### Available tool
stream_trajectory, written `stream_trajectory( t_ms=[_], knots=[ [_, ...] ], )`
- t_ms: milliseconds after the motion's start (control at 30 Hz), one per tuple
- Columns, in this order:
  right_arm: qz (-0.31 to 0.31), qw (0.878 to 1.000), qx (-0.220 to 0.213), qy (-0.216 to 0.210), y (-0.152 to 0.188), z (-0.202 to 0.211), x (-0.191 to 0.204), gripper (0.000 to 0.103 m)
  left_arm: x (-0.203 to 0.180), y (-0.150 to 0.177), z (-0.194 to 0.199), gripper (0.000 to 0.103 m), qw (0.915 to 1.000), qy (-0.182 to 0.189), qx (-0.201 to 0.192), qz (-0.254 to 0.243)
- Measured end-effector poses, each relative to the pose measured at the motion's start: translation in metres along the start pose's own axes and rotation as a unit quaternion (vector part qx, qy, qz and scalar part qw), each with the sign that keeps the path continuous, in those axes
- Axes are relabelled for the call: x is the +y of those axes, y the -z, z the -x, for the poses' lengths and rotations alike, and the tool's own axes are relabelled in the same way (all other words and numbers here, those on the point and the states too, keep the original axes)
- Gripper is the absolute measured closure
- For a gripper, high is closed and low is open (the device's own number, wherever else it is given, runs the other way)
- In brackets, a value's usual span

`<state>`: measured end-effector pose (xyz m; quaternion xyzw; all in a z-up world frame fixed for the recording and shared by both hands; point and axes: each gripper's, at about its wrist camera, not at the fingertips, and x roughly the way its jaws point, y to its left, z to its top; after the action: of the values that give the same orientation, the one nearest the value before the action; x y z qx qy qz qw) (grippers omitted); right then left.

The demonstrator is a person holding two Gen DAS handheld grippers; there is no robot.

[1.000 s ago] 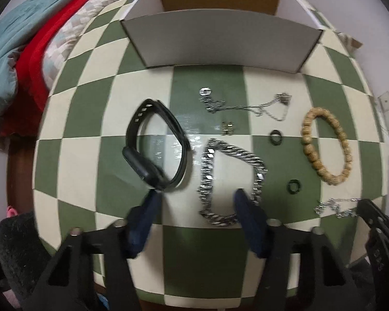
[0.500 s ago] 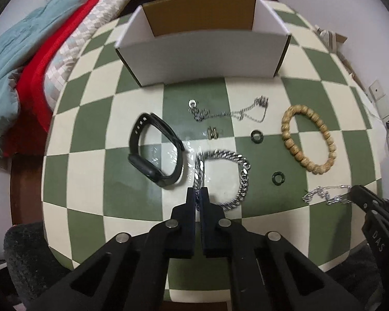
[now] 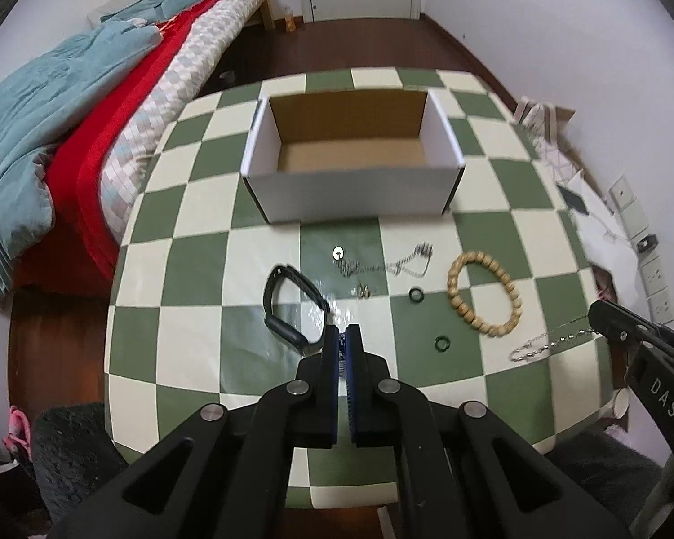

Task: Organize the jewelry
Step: 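Carry both chains into the white box and open both grippers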

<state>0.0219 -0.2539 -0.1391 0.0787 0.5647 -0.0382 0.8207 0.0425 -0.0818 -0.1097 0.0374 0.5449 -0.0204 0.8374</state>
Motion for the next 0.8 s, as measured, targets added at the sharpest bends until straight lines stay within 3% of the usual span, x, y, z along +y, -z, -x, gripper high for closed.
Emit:
stream_trajectory(
  t_ms=[233,467,633,800],
  knots=[
    [0.023,0.999,-0.038,-0.025,-0.029,0.041,0.017,0.1,0.014,-0.031,0.029,0.103,0.9992,0.009,-0.036,0.013],
    [0.047,0.995,-0.084,-0.032,-0.075,0.072,0.051,0.1,0.031,-0.083,0.044,0.103,0.9974,0.015,-0.067,0.023],
    [0.056,0.993,-0.098,-0.036,-0.117,0.069,0.078,0.1,0.049,-0.125,0.038,0.103,0.9962,0.031,-0.075,0.033],
    [0.058,0.994,-0.087,-0.044,-0.158,0.049,0.096,0.1,0.068,-0.158,0.014,0.103,0.9952,0.067,-0.051,0.049]
  ],
)
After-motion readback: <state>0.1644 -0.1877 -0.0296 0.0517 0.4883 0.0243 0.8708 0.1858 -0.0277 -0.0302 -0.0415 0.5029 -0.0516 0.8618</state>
